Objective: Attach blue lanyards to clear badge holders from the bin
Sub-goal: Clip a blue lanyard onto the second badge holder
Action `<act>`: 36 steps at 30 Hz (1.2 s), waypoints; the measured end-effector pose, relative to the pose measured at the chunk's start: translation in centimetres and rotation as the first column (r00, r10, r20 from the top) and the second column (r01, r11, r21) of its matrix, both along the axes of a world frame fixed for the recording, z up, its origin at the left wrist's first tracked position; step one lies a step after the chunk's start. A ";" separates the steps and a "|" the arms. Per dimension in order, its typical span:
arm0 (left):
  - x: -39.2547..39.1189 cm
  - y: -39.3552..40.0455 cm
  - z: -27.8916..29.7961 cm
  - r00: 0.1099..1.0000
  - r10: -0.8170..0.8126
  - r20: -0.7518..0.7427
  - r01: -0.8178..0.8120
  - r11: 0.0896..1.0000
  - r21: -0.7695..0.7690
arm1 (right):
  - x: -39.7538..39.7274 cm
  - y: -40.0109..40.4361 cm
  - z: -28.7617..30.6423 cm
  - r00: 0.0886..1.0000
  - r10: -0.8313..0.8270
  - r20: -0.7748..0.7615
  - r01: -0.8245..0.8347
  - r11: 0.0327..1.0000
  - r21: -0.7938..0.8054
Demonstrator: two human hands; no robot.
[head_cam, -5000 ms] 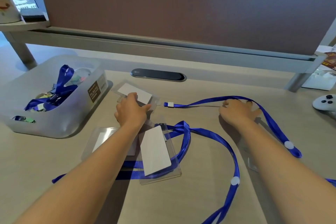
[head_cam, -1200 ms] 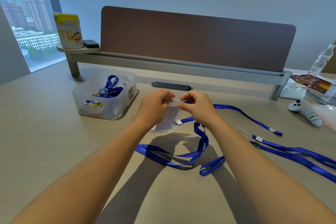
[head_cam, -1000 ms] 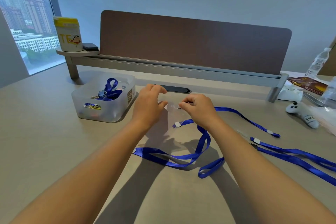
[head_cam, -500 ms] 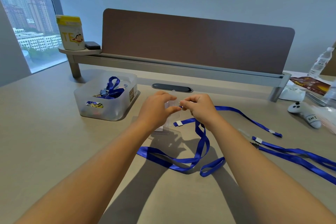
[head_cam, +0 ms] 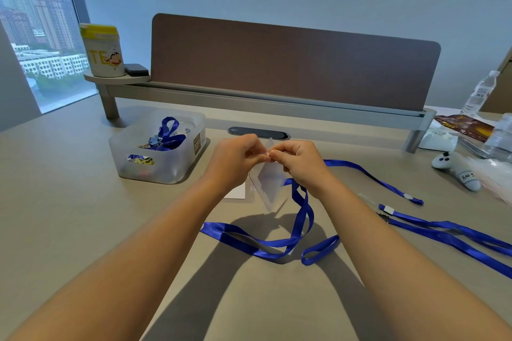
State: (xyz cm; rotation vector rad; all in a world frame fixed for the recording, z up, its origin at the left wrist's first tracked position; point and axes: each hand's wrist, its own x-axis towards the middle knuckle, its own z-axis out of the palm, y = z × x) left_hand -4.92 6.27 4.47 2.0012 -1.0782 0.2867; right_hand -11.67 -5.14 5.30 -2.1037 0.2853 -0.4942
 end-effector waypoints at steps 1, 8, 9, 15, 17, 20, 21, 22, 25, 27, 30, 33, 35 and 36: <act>-0.1 0.1 0.1 1.000 -0.006 -0.007 0.006 1.000 -0.013 | -0.1 0.1 0.0 1.000 -0.001 0.009 0.001 1.000 -0.005; -1.2 0.3 0.1 0.995 -0.042 -0.091 0.034 0.996 -0.079 | -1.0 0.9 0.0 0.997 -0.018 0.071 0.022 0.998 -0.055; -1.3 0.3 0.1 0.994 -0.044 -0.098 0.035 0.995 -0.089 | -1.2 1.0 0.0 0.997 -0.023 0.079 0.028 0.998 -0.056; -2.2 0.3 0.8 0.983 -0.078 -0.164 0.049 0.983 -0.176 | -2.4 1.7 -0.1 0.984 -0.071 0.161 0.075 0.997 -0.022; -2.7 0.4 1.2 0.979 -0.098 -0.179 0.065 0.981 -0.180 | -2.9 1.8 0.0 0.981 -0.094 0.167 0.092 0.996 0.020; -3.4 0.5 1.0 0.966 -0.124 -0.226 0.092 0.985 -0.145 | -3.9 1.7 0.3 0.986 -0.113 0.123 0.096 0.986 0.133; -3.7 0.6 1.0 0.959 -0.139 -0.247 0.109 0.985 -0.132 | -4.2 1.6 0.5 0.987 -0.117 0.106 0.096 0.978 0.187; -4.1 0.6 1.0 0.953 -0.150 -0.262 0.121 0.985 -0.122 | -4.4 1.6 0.7 0.989 -0.123 0.088 0.098 0.965 0.242; -4.7 0.3 1.1 0.957 -0.125 -0.263 0.098 0.989 -0.114 | -4.9 1.1 1.6 0.990 -0.135 0.051 0.106 0.922 0.372; -4.7 0.1 0.9 0.955 -0.084 -0.283 0.049 0.991 -0.128 | -5.1 0.8 2.0 0.990 -0.128 0.052 0.091 0.888 0.452; -4.1 -0.3 0.1 0.976 -0.024 -0.218 0.002 0.995 -0.099 | -4.8 0.2 2.1 0.993 -0.103 0.054 0.058 0.843 0.536; -3.1 -1.1 -0.6 0.991 0.062 -0.117 -0.084 0.979 -0.187 | -3.8 -0.6 1.8 0.996 -0.091 0.017 0.069 0.857 0.511; -2.1 -1.7 -0.7 0.992 0.104 -0.070 -0.120 0.957 -0.265 | -2.8 -1.4 1.7 0.995 -0.099 -0.010 0.092 0.873 0.479; -1.4 -2.0 -0.7 0.992 0.121 -0.034 -0.125 0.953 -0.276 | -2.1 -1.8 1.6 0.994 -0.108 -0.022 0.106 0.886 0.452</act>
